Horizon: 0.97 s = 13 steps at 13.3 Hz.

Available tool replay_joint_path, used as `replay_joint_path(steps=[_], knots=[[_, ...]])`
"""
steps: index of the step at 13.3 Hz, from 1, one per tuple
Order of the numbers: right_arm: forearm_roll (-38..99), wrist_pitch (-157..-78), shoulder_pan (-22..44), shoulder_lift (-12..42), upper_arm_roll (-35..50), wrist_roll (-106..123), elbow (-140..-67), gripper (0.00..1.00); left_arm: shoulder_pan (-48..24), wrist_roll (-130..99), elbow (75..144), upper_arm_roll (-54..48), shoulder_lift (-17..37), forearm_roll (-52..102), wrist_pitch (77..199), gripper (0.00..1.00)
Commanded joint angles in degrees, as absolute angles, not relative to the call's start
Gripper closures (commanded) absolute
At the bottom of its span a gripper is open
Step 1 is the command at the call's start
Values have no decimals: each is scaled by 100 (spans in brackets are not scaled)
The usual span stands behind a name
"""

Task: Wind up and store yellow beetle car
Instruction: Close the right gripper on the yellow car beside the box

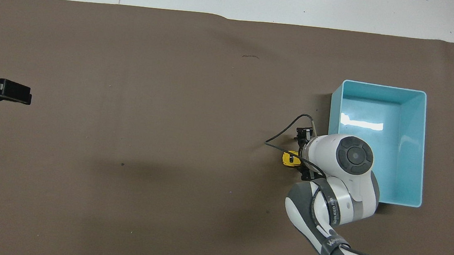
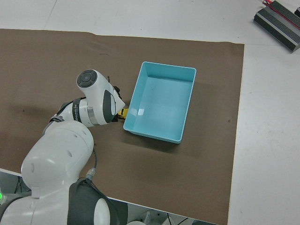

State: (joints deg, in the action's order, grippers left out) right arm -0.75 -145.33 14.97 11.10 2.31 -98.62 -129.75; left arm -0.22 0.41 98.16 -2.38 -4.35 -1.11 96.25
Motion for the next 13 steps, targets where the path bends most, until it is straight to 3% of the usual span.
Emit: replay_joint_path(steps=[1, 3, 7, 13], knots=[[-220, -14564, 1608, 1081, 255, -10028, -13008, 72, 53, 193, 9511, -325, -518, -211, 9133, 0], [-220, -14450, 1635, 1072, 255, -10081, -12973, 100, 44, 290, 9413, -325, -536, -159, 9009, 0], [-211, -13758, 1635, 924, 255, -10090, -12588, 100, -17, 308, 9728, -290, -860, -62, 8921, 0], [-114, -12368, 1635, 519, 281, -10046, -11893, 100, -35, 229, 9633, -316, -817, -62, 9061, 0]])
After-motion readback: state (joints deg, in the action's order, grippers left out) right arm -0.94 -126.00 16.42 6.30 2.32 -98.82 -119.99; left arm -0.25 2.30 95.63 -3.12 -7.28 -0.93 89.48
